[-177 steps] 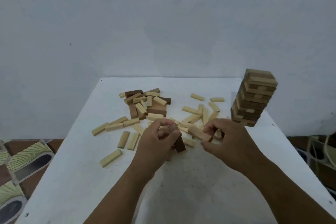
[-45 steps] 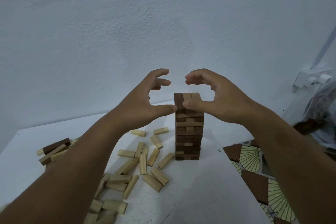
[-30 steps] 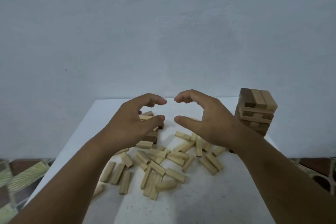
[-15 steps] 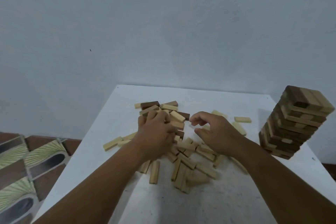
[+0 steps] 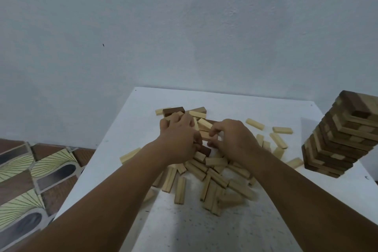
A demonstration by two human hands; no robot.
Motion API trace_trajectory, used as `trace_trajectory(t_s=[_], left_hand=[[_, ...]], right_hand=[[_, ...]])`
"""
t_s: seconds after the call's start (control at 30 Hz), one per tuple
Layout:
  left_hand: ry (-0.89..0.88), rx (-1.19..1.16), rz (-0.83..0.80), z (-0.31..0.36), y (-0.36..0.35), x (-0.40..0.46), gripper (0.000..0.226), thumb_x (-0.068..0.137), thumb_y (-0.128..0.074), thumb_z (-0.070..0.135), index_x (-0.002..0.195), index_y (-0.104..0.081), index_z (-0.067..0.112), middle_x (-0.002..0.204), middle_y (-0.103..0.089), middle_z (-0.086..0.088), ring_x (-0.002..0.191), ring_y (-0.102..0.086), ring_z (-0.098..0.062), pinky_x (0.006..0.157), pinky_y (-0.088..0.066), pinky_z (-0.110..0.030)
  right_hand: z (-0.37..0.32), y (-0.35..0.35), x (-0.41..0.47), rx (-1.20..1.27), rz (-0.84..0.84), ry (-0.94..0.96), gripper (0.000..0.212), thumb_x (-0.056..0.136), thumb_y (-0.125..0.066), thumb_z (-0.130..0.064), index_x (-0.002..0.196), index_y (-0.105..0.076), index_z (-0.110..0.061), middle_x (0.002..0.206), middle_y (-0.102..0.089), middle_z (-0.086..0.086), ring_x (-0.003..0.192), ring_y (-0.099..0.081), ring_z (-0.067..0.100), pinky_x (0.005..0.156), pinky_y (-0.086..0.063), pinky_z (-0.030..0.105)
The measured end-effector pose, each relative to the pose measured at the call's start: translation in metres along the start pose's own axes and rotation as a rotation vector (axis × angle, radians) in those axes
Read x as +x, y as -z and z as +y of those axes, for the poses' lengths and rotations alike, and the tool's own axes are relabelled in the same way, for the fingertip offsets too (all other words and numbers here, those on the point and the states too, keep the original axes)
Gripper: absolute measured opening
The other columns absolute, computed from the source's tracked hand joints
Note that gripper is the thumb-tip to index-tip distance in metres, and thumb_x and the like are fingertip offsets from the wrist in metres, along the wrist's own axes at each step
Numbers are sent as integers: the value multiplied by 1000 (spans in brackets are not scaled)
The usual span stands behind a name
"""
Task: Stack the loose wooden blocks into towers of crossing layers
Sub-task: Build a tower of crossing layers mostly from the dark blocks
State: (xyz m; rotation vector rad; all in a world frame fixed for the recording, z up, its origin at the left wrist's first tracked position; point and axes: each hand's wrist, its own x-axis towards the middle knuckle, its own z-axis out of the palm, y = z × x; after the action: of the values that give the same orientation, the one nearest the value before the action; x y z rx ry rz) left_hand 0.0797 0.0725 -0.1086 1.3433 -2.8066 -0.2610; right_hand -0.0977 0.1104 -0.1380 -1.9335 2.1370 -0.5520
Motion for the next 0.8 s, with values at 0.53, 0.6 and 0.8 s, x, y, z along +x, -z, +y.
trace_trajectory(t_s=[0.53,0.6,0.8], left_hand=[[205,-973,436,-8,-7,-3,17,95,-58,11,103,-56,27,94,-70,13,85,-64,-5,72,-50,-20],[219,-968,460,-8,-6,-4,23,94,-61,13,111,-57,27,92,-71,13,85,-63,1,67,-45,-7],[299,-1046,431,-7,-4,-12,26,92,-64,19,116,-61,27,90,-74,10,78,-67,-3,58,-46,-6]], right_hand=[[8,19,15,326,182,-41,29,89,-49,-4,109,-55,-25,101,-55,-3,87,-55,11,69,-43,18],[9,11,22,103,24,-31,35,88,-56,-10,117,-55,-30,107,-57,-8,94,-55,14,78,-48,30],[7,4,24,4,39,-78,33,84,-62,-14,113,-59,-30,104,-65,-8,91,-59,16,75,-52,34]])
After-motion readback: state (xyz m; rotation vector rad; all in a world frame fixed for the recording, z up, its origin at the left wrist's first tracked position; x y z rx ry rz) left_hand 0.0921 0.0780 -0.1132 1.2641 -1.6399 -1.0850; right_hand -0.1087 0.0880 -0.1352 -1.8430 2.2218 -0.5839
